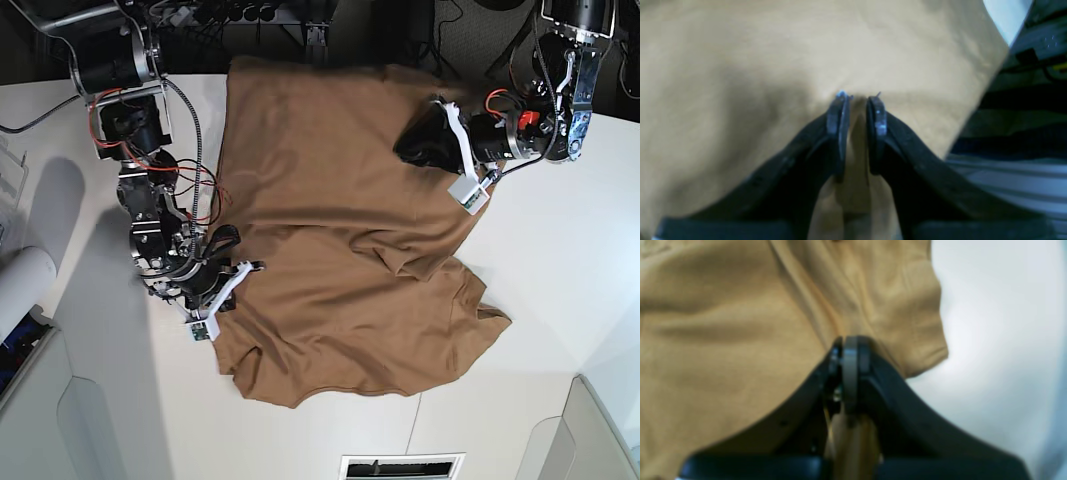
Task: Layout the t-shirt on the table in an organized manner, then fold the t-shirt properly
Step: 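Pull the shirt apart with both grippers, stretching it across the table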
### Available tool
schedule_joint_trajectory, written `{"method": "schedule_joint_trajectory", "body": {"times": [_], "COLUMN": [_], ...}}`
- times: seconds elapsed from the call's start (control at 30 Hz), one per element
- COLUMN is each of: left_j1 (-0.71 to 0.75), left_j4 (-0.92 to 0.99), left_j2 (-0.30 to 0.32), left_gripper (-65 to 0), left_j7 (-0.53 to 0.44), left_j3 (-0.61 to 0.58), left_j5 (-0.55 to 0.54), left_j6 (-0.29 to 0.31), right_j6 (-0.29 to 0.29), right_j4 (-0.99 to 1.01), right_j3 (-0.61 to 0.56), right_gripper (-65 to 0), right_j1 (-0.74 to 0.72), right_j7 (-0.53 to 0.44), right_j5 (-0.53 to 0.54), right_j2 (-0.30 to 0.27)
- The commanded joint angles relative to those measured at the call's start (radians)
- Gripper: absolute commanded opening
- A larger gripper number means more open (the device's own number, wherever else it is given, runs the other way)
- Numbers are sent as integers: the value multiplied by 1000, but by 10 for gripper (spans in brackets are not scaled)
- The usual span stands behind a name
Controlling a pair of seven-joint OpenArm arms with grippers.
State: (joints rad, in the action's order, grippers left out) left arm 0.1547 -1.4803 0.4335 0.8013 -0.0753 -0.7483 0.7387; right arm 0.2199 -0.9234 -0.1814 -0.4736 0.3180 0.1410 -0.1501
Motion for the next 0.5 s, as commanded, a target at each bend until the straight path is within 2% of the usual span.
{"method": "schedule_joint_trajectory", "body": {"times": [0.0,0.23,0.47], "left_j1": [-17,-185,-384], "left_j4": [37,193,340], "left_j2": [16,15,19], "left_gripper": [-502,-502,-502], "left_j7": [71,71,70], "left_j3": [5,5,5], "left_j5": [143,150,219], "left_j6": [-78,-82,-82], "right_j6": [-10,-7,-21], "right_j4": [-19,-189,-460], "right_j3": [3,3,3], "right_gripper": [-650,-650,-650], "right_j1": [3,170,378], "right_j7": [35,84,87], "right_j5": [-1,35,69], "right_j2": [-15,-19,-16]}}
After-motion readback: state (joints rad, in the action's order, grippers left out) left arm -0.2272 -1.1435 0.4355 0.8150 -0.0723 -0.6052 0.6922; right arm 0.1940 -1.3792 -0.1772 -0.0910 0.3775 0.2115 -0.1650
